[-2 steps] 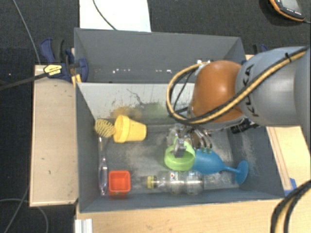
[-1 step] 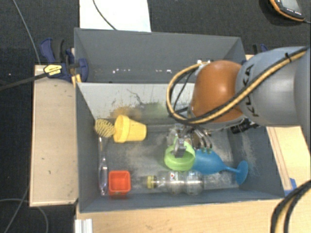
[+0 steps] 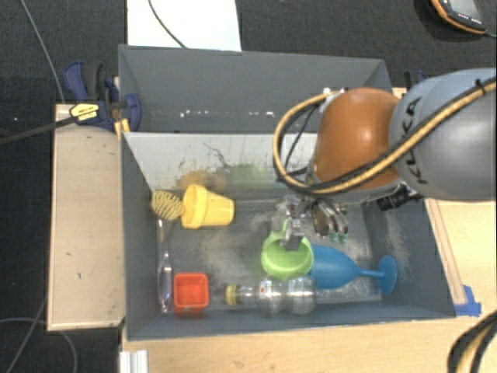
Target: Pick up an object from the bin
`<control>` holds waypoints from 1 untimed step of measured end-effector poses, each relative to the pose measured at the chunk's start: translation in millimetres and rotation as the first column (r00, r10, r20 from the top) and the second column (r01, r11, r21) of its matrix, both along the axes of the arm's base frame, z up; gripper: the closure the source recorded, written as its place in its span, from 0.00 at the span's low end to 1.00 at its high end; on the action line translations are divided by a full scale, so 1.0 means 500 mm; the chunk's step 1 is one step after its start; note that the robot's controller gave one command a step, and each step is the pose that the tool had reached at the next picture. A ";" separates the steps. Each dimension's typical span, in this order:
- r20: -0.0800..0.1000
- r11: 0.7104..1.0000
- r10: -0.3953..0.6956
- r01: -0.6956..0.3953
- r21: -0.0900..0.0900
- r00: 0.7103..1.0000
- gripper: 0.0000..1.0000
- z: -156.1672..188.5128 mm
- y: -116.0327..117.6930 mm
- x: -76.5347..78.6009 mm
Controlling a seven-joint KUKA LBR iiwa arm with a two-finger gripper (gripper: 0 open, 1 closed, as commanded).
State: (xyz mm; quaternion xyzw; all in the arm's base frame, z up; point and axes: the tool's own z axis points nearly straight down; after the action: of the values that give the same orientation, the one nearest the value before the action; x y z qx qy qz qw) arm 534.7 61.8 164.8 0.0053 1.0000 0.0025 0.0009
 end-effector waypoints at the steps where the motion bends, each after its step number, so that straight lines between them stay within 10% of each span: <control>1: 0.001 0.973 0.232 -0.232 0.001 0.973 1.00 0.065 0.051 -0.115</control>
Offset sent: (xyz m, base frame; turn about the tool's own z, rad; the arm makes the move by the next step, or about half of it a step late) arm -0.0121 0.0060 0.1526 -0.0758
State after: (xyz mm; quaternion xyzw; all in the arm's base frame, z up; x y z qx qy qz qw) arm 477.2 87.0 197.2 -0.1114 0.9938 0.0030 0.0011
